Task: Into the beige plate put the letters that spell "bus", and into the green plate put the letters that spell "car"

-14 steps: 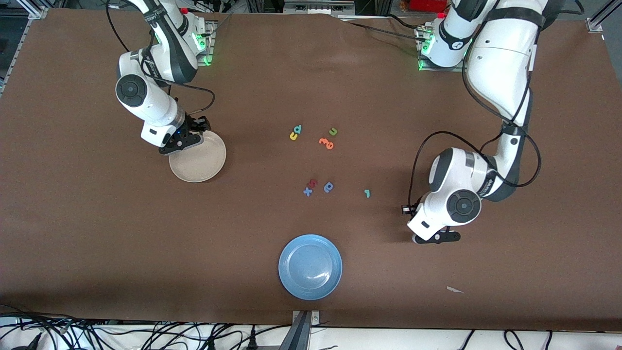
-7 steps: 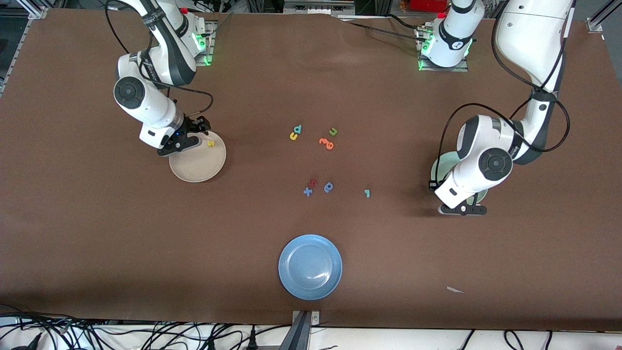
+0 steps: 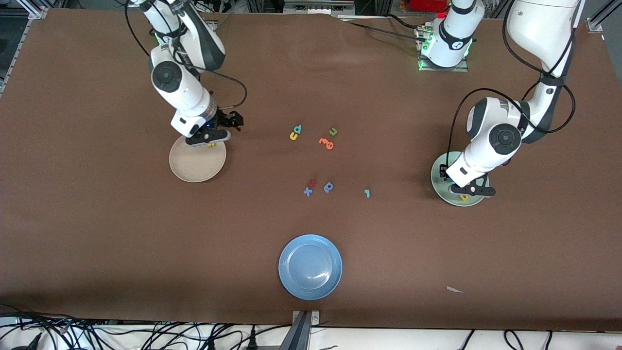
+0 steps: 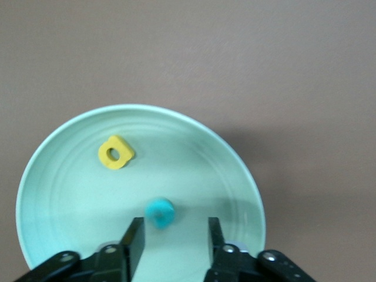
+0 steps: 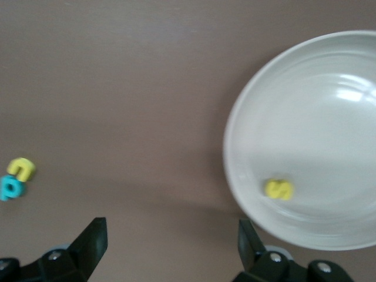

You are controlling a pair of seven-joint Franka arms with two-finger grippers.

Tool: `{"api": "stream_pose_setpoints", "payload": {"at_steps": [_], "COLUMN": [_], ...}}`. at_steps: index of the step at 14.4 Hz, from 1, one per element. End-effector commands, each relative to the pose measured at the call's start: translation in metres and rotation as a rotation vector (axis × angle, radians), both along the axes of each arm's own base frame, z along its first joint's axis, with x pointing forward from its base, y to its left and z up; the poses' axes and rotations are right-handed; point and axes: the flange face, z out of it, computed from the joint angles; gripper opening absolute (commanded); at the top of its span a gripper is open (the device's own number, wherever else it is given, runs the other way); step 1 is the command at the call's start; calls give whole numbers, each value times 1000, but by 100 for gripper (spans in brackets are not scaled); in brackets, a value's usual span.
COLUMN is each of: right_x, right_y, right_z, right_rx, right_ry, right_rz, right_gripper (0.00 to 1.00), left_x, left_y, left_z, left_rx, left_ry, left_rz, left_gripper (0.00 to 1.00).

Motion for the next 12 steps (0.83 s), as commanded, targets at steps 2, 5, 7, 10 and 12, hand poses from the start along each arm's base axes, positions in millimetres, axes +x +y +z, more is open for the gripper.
{"api": "stream_pose_setpoints", "payload": {"at_steps": [2, 5, 7, 10, 12], "right_x": [-12, -23, -29, -28, -25], "right_y": [72, 121, 140, 155, 158], "right_z": [-16, -30, -44, -81, -92], "right_rx": [84, 132, 147, 124, 115], "right_ry": [-6, 9, 4, -21, -12], "right_rz": [-107, -165, -173, -174, -170], "right_gripper": [98, 99, 99, 100, 100], "left_x": [9, 23, 28, 44, 52], "left_y": [-62, -143, -187, -228, -239], "left_z": [25, 12, -1, -17, -14], "left_rx": [-13, -70, -83, -44, -14], "left_ry": [-36, -47, -49, 1, 32], "left_rz": [39, 183, 231, 316, 340], "left_gripper": [100, 100, 100, 100, 100]}}
